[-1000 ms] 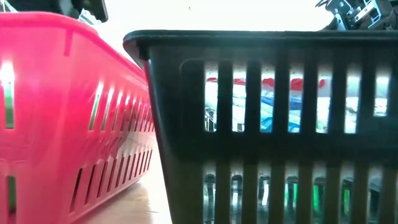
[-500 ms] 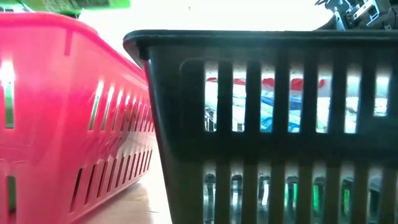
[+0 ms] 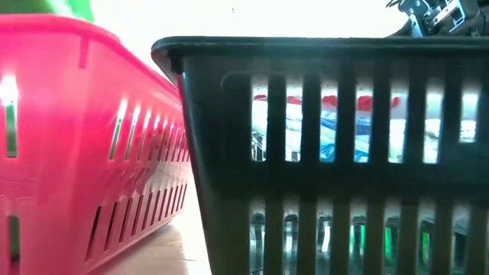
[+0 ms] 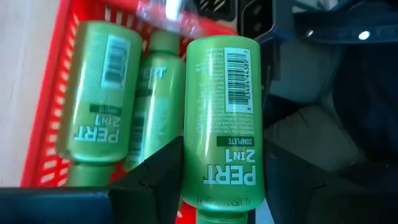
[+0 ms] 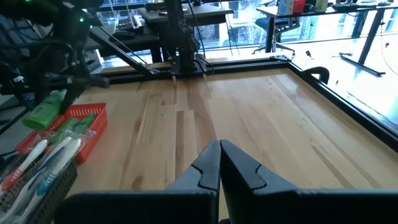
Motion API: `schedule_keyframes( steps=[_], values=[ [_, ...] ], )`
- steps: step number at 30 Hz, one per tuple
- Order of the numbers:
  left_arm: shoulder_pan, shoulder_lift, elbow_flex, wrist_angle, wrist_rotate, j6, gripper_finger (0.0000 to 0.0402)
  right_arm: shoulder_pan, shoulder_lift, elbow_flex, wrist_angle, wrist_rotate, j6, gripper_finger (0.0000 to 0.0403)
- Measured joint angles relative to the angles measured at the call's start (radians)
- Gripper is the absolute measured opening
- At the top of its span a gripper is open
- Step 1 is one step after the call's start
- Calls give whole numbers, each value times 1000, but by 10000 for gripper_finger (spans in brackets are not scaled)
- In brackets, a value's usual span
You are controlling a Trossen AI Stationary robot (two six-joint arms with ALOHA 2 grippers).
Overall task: Pick & Place Travel size toiletries
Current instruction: Put the green shampoo bottle into the red bin, then return to Home Position
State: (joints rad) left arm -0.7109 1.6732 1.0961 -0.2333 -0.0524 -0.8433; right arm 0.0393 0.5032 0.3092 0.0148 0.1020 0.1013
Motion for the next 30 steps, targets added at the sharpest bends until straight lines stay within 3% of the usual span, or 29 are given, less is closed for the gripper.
schedule_keyframes(
  steps=[17,25,30],
  values=[
    [4,22,7,-10,11,-44,176,0,0,0,4,0,0,2],
    [4,22,7,-49,8,-41,227,0,0,0,4,0,0,2],
    [13,22,7,-62,10,3,230,0,0,0,4,0,0,2]
  ],
)
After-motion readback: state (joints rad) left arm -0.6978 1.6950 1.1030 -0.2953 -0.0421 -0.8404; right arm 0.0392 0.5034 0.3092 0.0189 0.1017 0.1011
